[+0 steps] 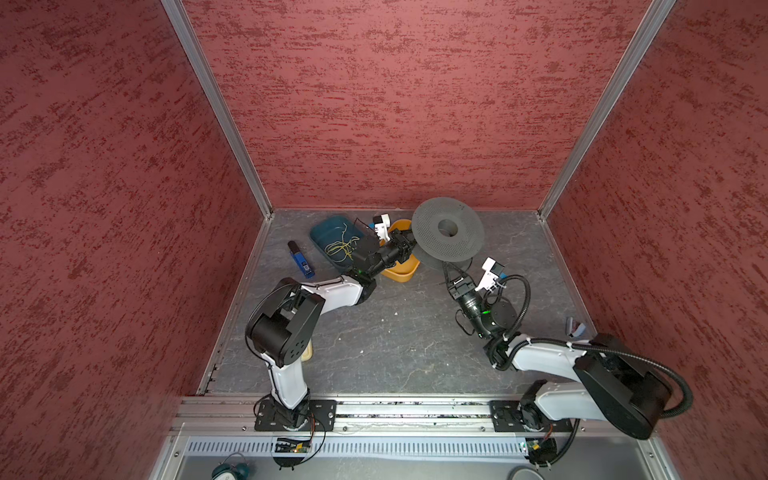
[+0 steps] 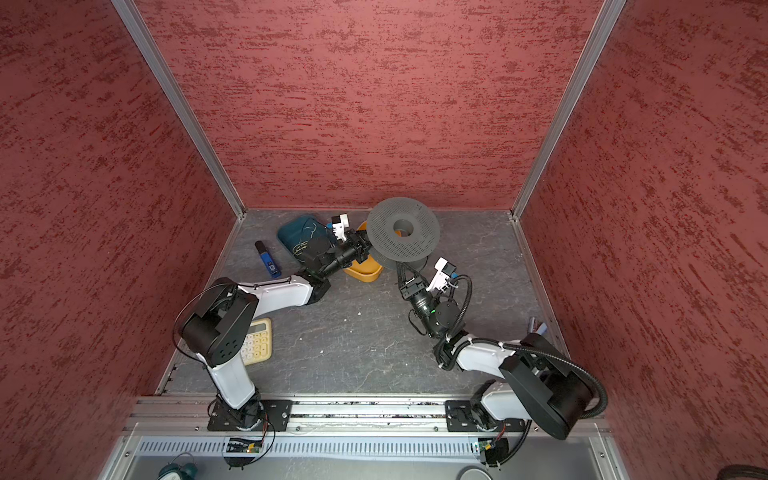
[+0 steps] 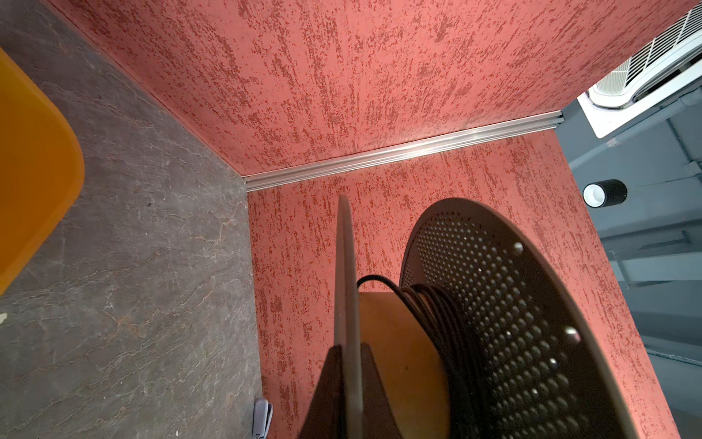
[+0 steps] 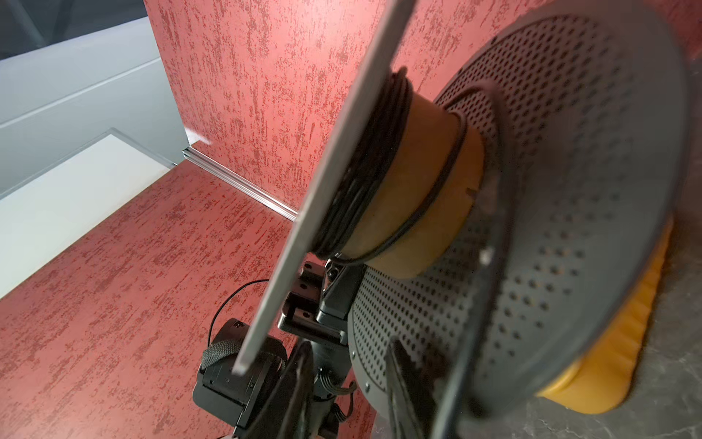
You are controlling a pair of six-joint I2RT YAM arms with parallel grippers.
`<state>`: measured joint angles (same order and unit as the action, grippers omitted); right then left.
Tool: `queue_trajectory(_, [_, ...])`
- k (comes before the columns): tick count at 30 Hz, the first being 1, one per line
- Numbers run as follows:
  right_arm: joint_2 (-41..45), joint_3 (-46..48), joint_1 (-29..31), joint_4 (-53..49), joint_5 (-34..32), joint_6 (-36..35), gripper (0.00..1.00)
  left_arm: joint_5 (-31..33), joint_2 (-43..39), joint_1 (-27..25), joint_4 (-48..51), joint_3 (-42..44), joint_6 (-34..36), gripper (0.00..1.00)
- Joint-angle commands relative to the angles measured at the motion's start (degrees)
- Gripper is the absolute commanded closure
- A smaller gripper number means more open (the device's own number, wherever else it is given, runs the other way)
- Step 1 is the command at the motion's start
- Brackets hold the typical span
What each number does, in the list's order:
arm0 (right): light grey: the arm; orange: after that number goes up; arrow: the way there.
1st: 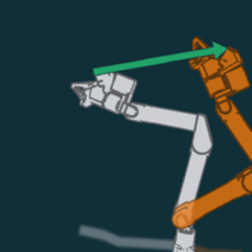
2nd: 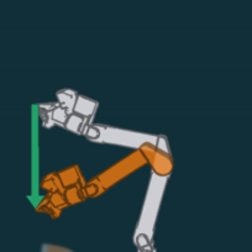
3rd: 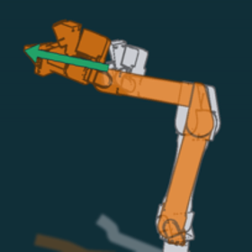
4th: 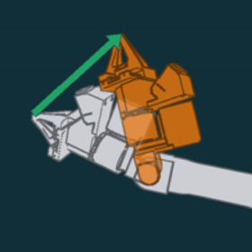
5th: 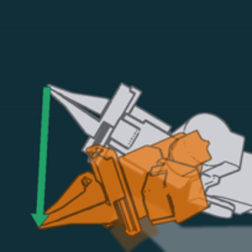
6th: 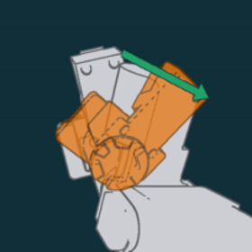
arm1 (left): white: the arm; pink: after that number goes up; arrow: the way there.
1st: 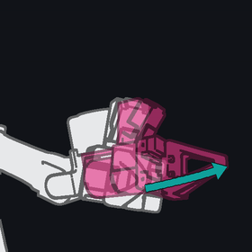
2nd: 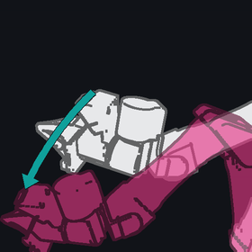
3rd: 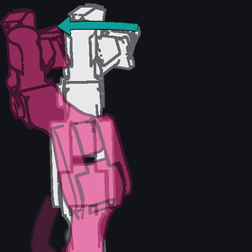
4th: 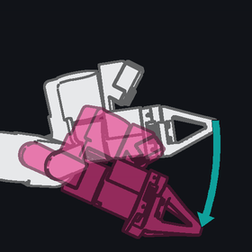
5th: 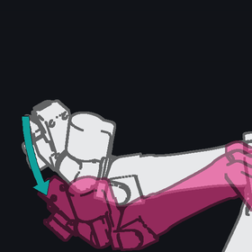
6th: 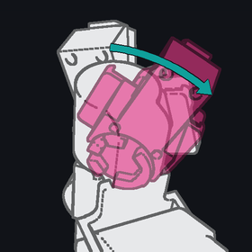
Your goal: Wrap the cables
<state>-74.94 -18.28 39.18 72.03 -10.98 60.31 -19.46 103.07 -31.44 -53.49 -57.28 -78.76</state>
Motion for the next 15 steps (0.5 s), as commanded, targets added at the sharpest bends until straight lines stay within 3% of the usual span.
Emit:
queue_trajectory(1, [3.48,1.72,0.02,-5.19,-1.15,-1.62,0.65,-1.62,-1.56,0.41,-6.62,-1.25,-2.92,1.0])
queue_trajectory(15, [11.87,4.91,0.0,-16.45,-2.85,-1.41,0.66,-3.29,-2.43,0.54,-6.62,-1.17,-2.46,1.0])
